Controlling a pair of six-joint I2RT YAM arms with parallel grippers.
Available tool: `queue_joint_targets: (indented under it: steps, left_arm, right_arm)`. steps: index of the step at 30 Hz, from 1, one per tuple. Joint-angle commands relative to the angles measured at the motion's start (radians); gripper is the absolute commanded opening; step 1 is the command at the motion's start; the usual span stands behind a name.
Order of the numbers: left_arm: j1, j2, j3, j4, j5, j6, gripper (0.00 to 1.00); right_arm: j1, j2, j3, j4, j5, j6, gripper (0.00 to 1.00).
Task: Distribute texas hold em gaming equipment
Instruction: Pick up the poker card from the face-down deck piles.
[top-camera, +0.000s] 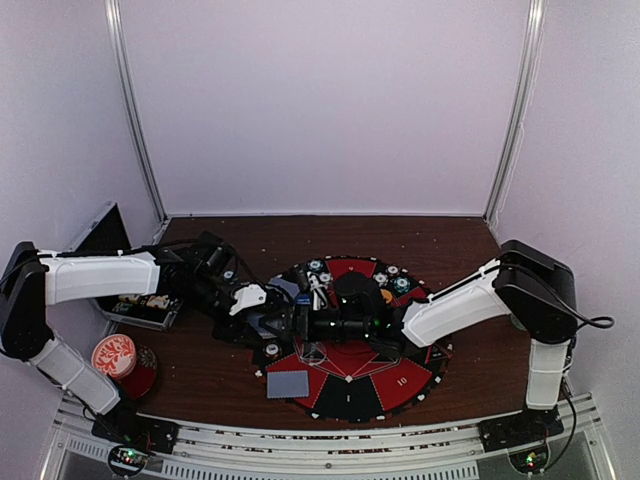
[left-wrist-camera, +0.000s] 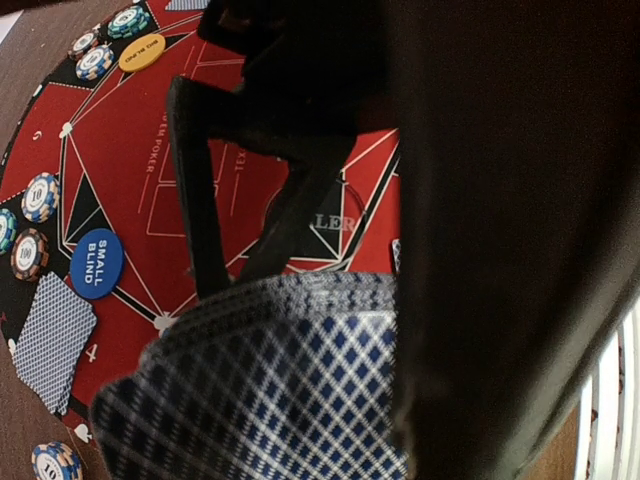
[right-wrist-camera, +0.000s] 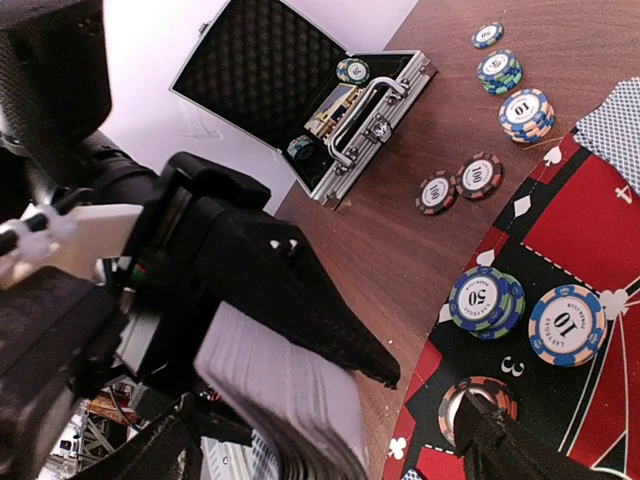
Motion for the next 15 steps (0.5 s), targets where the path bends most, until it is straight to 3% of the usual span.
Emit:
queue_joint_targets:
  steps: [1,9,15]
  left_arm:
    - [-0.006,-0.015,-0.006,0.012,0.019,0.016,0.39]
    - [-0.006,-0.015,-0.005,0.013,0.021,0.017,0.39]
    - [-0.007,-0.017,-0.006,0.012,0.021,0.017,0.39]
  right_arm:
    - [0.003,0.054,0.074,-0.022,0.025,-0.012,0.88]
    - [-0.003,0.106,0.12,-0.022,0.043,0.008,0.88]
    - [-0.023,0.131,0.119,-0.003,0.048,0.05,0.81]
